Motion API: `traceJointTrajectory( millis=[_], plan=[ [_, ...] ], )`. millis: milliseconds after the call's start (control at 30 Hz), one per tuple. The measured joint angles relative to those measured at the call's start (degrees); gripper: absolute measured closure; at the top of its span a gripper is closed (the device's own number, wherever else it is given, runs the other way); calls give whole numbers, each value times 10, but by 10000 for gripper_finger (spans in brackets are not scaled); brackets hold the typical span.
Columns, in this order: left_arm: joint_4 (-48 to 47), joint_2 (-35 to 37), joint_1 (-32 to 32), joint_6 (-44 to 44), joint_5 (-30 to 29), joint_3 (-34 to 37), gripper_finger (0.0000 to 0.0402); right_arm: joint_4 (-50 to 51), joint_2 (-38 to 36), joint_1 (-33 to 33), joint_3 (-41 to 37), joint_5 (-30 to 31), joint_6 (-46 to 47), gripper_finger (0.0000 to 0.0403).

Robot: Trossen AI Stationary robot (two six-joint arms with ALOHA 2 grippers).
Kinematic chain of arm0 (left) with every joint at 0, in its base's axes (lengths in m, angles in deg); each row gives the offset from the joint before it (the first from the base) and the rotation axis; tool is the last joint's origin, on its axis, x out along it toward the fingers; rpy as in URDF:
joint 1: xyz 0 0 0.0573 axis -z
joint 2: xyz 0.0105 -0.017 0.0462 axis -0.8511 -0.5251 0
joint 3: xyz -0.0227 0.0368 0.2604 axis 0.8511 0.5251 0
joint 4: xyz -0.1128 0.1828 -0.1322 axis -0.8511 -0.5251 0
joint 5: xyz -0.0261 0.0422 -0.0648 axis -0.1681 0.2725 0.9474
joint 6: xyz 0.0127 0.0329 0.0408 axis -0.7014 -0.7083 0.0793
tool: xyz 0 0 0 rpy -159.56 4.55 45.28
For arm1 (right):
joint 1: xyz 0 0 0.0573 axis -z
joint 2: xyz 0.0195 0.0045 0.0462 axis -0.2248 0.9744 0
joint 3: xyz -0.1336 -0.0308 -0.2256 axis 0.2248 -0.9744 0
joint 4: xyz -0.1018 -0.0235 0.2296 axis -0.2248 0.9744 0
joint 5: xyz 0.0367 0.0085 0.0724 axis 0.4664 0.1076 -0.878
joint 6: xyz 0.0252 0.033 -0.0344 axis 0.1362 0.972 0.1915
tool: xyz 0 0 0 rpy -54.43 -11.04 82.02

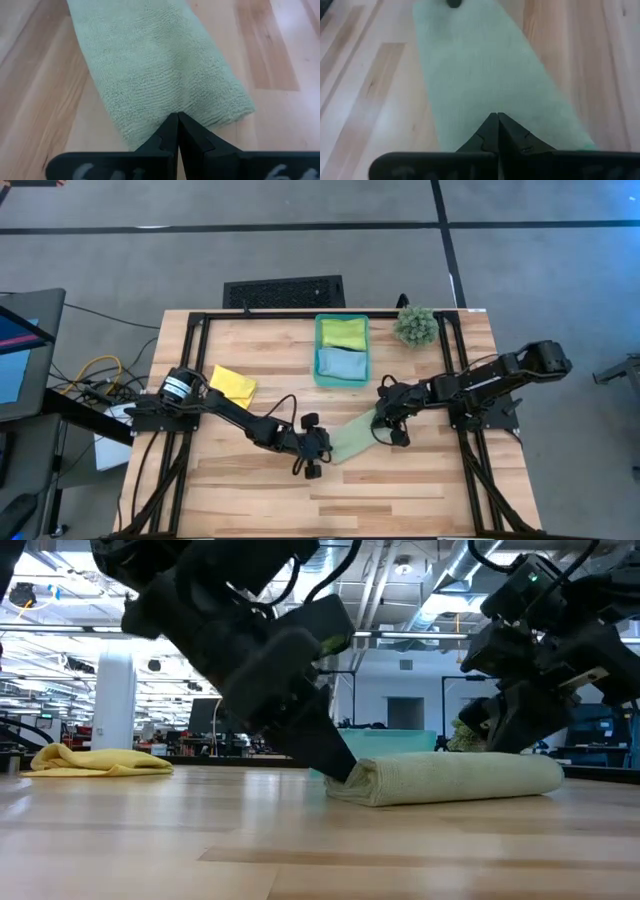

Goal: Fold microfiber towels
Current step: Fold the green microfiber cloth, then put the green microfiber into the green bin

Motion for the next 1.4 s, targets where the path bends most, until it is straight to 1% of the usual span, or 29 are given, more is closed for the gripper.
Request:
traceJointTrajectory(
  millis=[67, 167, 267, 333, 467, 567, 633, 767, 833, 900, 1000, 1133, 1200, 1300, 1400],
  plan=[
    [-8, 14, 1, 0, 3, 0, 401, -13, 3, 3, 0, 0, 0, 379],
    [-17, 37, 6, 0, -1, -10, 401, -62, 3, 8, 0, 0, 9, 379],
    [-30, 51, 11, 4, -24, -18, 401, -110, 3, 12, 0, 0, 20, 374],
    [-52, 51, 15, 9, -43, -24, 402, -133, 3, 15, 0, 0, 15, 362],
    [-93, 52, 19, 14, -62, -36, 401, -170, 3, 22, 0, 0, -2, 320],
    [-130, 52, 19, 23, -66, -35, 401, -194, 6, 24, 0, 0, -12, 276],
    [-152, 52, 19, 28, -82, -35, 401, -211, 20, 24, 1, 0, -21, 245],
    [-208, 54, 19, 35, -121, -35, 401, -229, 85, 26, 21, -7, -33, 187],
    [-209, 54, 19, 33, -127, -32, 401, -229, 130, 30, 43, -25, -57, 166],
    [-209, 54, 19, 33, -131, -28, 401, -226, 175, 37, 70, -49, -72, 155],
    [-209, 55, 19, 36, -138, -17, 401, -214, 228, 51, 114, -84, -82, 149],
    [-204, 55, 19, 44, -142, -5, 401, -166, 270, 71, 148, -137, -99, 148],
    [-205, 55, 19, 48, -142, 0, 401, -162, 287, 78, 158, -160, -101, 150],
    [-206, 55, 22, 48, -142, 1, 401, -162, 298, 86, 161, -189, -112, 163],
    [-207, 55, 28, 48, -142, 1, 401, -154, 303, 87, 160, -195, -124, 188]
  ],
)
